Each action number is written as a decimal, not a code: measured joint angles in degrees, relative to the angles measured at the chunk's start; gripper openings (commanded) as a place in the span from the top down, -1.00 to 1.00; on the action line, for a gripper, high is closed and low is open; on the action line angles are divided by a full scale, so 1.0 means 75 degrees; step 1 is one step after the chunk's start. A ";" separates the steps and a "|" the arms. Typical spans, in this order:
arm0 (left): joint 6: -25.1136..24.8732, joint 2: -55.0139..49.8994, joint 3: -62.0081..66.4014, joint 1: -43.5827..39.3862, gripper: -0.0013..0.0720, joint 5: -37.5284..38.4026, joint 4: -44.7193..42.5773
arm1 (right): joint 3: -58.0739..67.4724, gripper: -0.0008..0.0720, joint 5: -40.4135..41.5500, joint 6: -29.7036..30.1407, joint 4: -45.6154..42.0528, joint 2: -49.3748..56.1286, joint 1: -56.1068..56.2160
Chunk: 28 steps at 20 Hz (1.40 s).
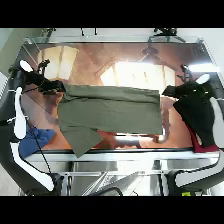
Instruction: Fold the shirts.
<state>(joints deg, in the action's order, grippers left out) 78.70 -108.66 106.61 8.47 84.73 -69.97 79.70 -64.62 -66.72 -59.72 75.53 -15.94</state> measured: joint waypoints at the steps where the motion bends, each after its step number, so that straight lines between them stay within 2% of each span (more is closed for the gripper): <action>1: 0.0137 0.0236 -0.0321 0.0082 -0.91 0.0201 0.0090 | -0.0201 -0.34 -0.0466 -0.0055 0.0032 -0.0166 -0.0233; 4: 0.0399 0.1256 -0.2075 0.0230 -0.91 0.0522 0.0449 | -0.1209 -0.34 -0.1431 -0.0140 0.0052 -0.0752 -0.0938; 7: 0.0510 0.2410 -0.4272 0.0283 -0.91 0.0329 0.0592 | -0.2576 -0.34 -0.1670 -0.0058 0.0178 -0.1291 -0.1489; 11: 0.0449 0.3745 -0.6799 0.0318 -0.91 -0.0195 0.0685 | -0.4007 -0.29 -0.1405 0.0507 0.0632 -0.1475 -0.1603; 12: 0.0443 0.4013 -0.7268 0.0323 -0.91 -0.0385 0.0688 | -0.4234 -0.10 -0.1276 0.0659 0.0793 -0.1475 -0.1536; 13: 0.0417 0.4237 -0.7656 0.0323 -0.91 -0.0533 0.0714 | -0.4395 -0.02 -0.1157 0.0784 0.0965 -0.1475 -0.1431; 20: 0.0306 0.4832 -0.9221 0.0230 -0.91 -0.1577 0.0784 | -0.4750 -0.02 -0.0466 0.1262 0.1734 -0.1448 -0.0522; 22: 0.0303 0.4654 -0.9369 0.0085 -0.38 -0.1676 0.0854 | -0.4768 -0.02 -0.0344 0.1346 0.1859 -0.1448 -0.0428; 24: 0.0254 0.4441 -0.9340 -0.0105 -0.31 -0.1824 0.0915 | -0.4779 -0.02 -0.0268 0.1399 0.1938 -0.1445 -0.0382; 25: 0.0227 0.4351 -0.9256 -0.0204 -0.11 -0.1816 0.0950 | -0.4785 -0.02 -0.0256 0.1419 0.1970 -0.1445 -0.0373; 26: 0.0187 0.4269 -0.9127 -0.0312 0.58 -0.1827 0.0947 | -0.4785 -0.02 -0.0251 0.1422 0.1979 -0.1445 -0.0361; 27: 0.0146 0.4208 -0.8970 -0.0414 0.90 -0.2127 0.0982 | -0.4785 -0.02 -0.0248 0.1425 0.2005 -0.1445 -0.0356; 28: 0.0102 0.4159 -0.8760 -0.0516 0.91 -0.2355 0.1035 | -0.4785 -0.02 -0.0248 0.1428 0.2028 -0.1445 -0.0350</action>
<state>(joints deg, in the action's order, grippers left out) 79.46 -77.47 40.91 4.60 67.07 -62.22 43.81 -66.48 -56.01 -44.51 64.69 -18.57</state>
